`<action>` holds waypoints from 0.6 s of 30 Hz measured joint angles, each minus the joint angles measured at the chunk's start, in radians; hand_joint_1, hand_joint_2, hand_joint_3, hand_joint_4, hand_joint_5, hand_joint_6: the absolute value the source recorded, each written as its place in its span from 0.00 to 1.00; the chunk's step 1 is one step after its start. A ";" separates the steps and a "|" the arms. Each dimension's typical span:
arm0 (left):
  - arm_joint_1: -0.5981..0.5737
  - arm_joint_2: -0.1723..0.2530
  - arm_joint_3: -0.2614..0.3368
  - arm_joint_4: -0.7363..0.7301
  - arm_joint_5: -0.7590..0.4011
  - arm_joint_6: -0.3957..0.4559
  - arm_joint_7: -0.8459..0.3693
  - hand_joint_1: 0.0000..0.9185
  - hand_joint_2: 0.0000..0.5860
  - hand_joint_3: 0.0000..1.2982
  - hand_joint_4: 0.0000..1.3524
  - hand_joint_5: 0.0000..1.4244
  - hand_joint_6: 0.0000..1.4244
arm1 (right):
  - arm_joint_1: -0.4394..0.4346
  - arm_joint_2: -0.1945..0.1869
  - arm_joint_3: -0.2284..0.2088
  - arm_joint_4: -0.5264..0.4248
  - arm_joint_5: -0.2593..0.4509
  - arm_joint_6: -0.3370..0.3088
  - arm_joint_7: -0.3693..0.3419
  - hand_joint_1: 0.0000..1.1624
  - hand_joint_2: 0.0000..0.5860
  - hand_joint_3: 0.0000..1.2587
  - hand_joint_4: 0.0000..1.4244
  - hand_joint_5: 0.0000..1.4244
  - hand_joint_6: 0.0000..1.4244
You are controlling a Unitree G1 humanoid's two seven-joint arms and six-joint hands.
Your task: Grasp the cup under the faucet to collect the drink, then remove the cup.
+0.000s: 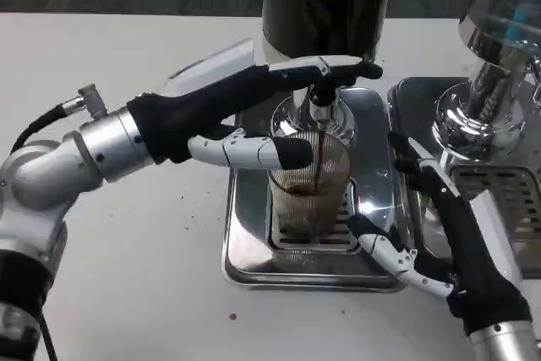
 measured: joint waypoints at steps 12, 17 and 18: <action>0.001 0.005 -0.003 -0.002 0.000 0.000 0.006 0.00 0.18 0.14 0.08 0.11 0.08 | -0.067 -0.006 0.000 0.047 0.019 0.024 0.064 0.57 0.36 0.00 0.00 0.05 0.09; 0.002 0.010 -0.004 -0.006 0.000 0.000 0.007 0.00 0.18 0.14 0.08 0.11 0.08 | -0.092 -0.007 0.001 0.079 0.021 0.034 0.082 0.57 0.36 0.00 0.00 0.05 0.09; 0.002 0.010 -0.004 -0.007 0.000 0.000 0.007 0.00 0.18 0.14 0.08 0.11 0.08 | -0.097 -0.006 0.001 0.088 0.024 0.034 0.083 0.57 0.36 0.00 0.00 0.04 0.09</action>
